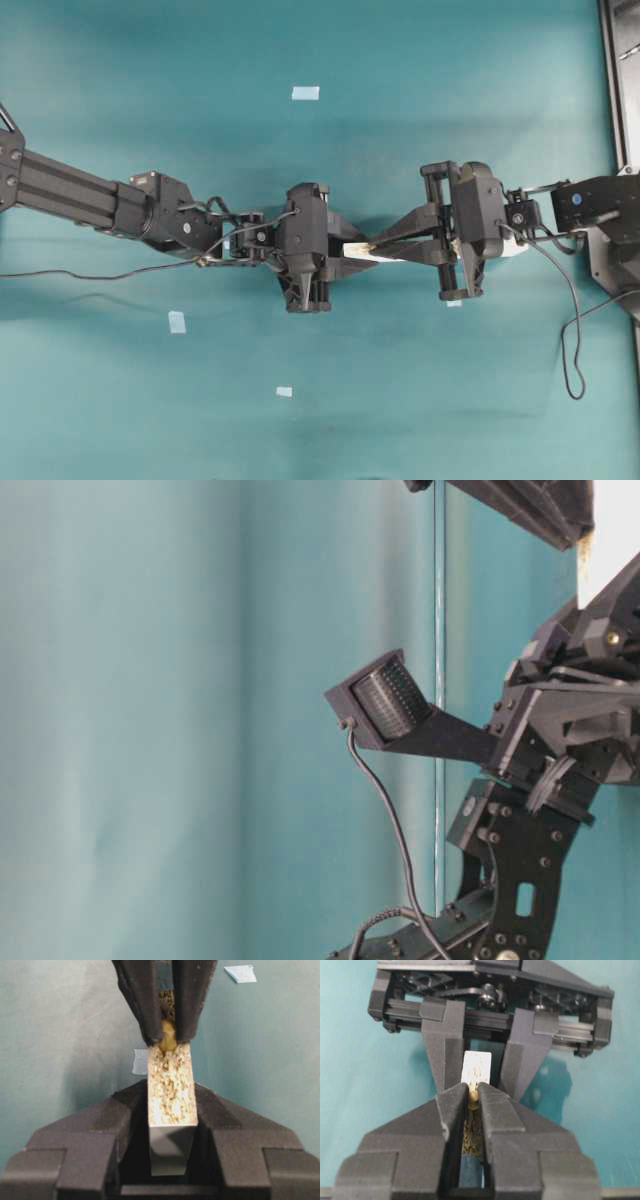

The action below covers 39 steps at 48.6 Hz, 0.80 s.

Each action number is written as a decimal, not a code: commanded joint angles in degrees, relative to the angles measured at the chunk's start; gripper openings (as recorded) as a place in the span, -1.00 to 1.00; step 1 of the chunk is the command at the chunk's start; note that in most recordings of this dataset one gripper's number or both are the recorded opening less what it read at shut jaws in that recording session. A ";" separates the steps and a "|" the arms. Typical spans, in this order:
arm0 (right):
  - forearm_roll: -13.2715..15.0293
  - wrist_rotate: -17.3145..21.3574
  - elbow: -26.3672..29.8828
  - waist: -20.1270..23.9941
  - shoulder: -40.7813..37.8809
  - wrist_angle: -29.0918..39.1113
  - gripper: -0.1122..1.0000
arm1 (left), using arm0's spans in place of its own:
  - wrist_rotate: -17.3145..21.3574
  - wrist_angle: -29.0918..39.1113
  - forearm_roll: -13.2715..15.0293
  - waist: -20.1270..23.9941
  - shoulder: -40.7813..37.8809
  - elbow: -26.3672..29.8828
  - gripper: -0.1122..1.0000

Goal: Move the wooden board into place and insert the rod into its hole.
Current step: 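Lower the dowel into the hole in the board's end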

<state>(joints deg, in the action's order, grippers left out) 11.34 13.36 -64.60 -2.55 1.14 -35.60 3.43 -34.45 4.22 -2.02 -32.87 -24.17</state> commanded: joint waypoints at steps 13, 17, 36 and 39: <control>0.18 1.67 0.18 0.26 2.99 4.04 -0.64 | 0.35 0.35 -0.09 -0.18 1.85 0.62 -0.37; 0.18 1.67 0.35 0.26 2.99 4.04 -0.63 | 0.35 0.79 -0.09 -0.18 2.11 0.62 -0.37; 0.09 2.20 1.76 0.53 3.69 4.48 0.89 | 0.35 1.32 -0.09 -0.18 2.11 0.62 -0.37; 0.09 2.11 2.02 0.53 4.66 4.57 0.98 | 0.35 1.67 -0.09 -0.18 2.11 0.53 -0.37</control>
<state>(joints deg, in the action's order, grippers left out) 11.60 15.47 -63.54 -2.02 3.96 -30.94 3.52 -33.40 4.31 -2.02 -32.61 -23.82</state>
